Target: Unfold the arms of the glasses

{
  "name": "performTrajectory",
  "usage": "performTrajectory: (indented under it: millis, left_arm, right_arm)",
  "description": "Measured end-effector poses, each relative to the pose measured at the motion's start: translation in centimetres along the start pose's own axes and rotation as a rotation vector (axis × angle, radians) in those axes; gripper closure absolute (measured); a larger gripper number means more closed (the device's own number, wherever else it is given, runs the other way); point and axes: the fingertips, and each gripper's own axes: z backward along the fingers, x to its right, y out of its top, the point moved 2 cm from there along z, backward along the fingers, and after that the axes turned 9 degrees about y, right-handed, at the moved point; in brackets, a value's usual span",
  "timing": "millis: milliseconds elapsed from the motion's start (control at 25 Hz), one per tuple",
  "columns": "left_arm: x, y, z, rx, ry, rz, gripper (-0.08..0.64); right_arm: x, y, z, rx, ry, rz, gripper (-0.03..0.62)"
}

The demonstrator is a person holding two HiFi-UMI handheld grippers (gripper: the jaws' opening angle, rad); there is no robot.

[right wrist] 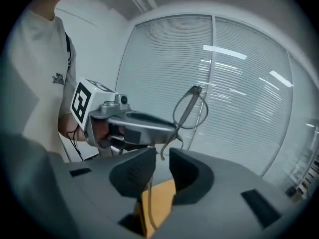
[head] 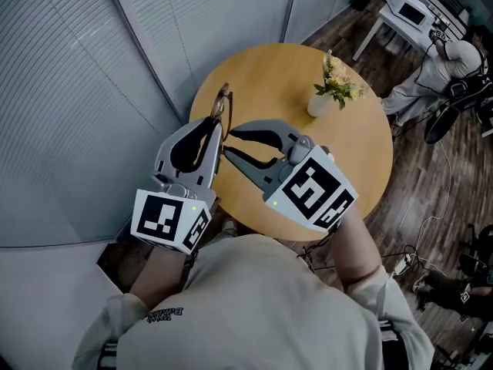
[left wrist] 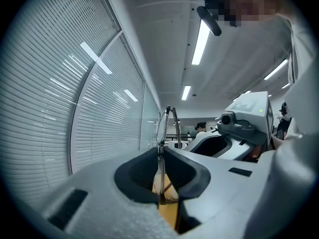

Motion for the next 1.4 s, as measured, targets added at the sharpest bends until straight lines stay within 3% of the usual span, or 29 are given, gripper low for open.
performTrajectory:
  millis: [360,600,960,1400]
  left_arm:
    - [0.5,-1.3,-0.3,-0.039,-0.033,-0.002,0.509]
    - [0.2,-2.0,0.1,-0.051,-0.02,-0.014,0.509]
    - [-1.9,-3.3,-1.3,-0.082,0.037,-0.057,0.509]
    - [-0.3,-3.8,-2.3,-0.099,0.007,-0.138,0.509]
  right_arm:
    - [-0.1,-1.5,-2.0,-0.021,0.094,-0.068,0.514]
    - [-0.3,-2.4,-1.5,-0.02,0.088,-0.101,0.549]
    - [2.4,-3.8,2.5,-0.031,-0.054,-0.11,0.549]
    - [5.2,-2.4,8.4,0.02,-0.215,-0.076,0.549]
